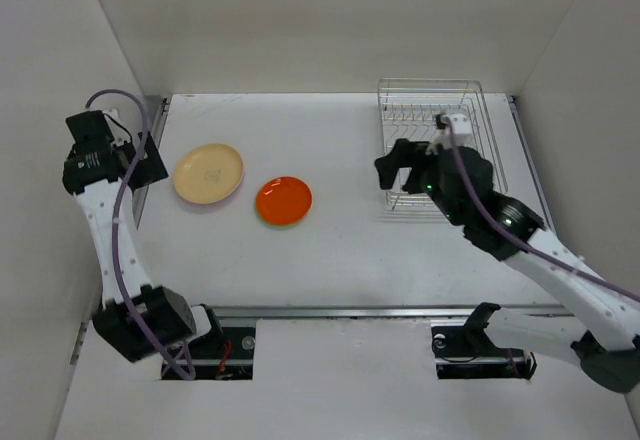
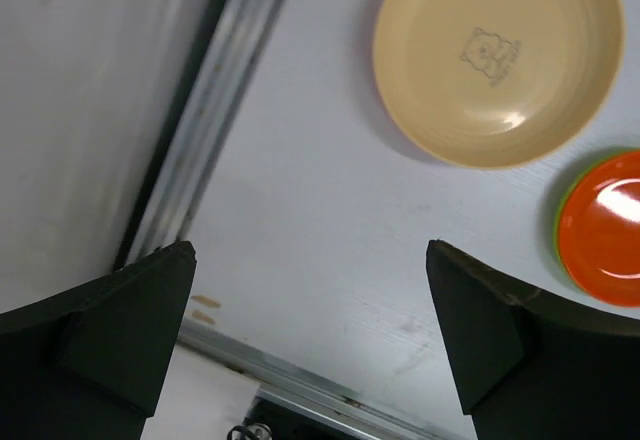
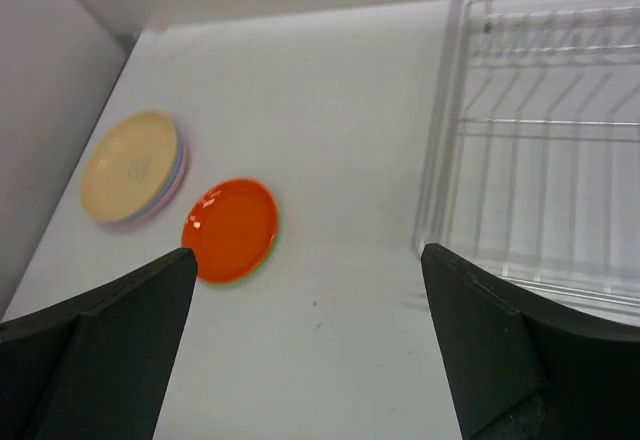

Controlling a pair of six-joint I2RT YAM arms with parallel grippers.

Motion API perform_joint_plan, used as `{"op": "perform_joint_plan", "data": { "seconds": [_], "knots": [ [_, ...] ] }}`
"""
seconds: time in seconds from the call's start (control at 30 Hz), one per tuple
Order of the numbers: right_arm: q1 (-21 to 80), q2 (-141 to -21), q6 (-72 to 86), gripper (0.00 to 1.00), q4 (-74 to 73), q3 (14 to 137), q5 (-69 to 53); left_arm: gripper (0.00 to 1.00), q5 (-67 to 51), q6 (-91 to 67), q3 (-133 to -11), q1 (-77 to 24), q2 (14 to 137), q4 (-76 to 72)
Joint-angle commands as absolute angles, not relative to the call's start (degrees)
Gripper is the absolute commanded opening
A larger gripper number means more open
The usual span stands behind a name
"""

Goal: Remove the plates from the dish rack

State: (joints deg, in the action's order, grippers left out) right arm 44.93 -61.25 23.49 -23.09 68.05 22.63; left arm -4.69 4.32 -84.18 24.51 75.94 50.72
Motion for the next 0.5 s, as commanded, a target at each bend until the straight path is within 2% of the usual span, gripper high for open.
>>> {"op": "perform_joint_plan", "data": {
  "seconds": [0.0,0.17,0.47],
  "knots": [
    [44.6,-51.4,25.6,1.00,-29.8,66.3,37.4,1.00,9.5,0.2,-79.5,24.9,66.6,47.8],
    [44.6,-40.4,26.2,1.00,-35.9,65.0,38.7,1.00,17.9,-6.5,-75.3,24.9,59.6,50.1],
    [44.6,-25.5,27.8,1.00,-38.8,60.4,36.1,1.00,18.5,-8.2,-71.0,24.9,55.9,50.2]
  ]
}}
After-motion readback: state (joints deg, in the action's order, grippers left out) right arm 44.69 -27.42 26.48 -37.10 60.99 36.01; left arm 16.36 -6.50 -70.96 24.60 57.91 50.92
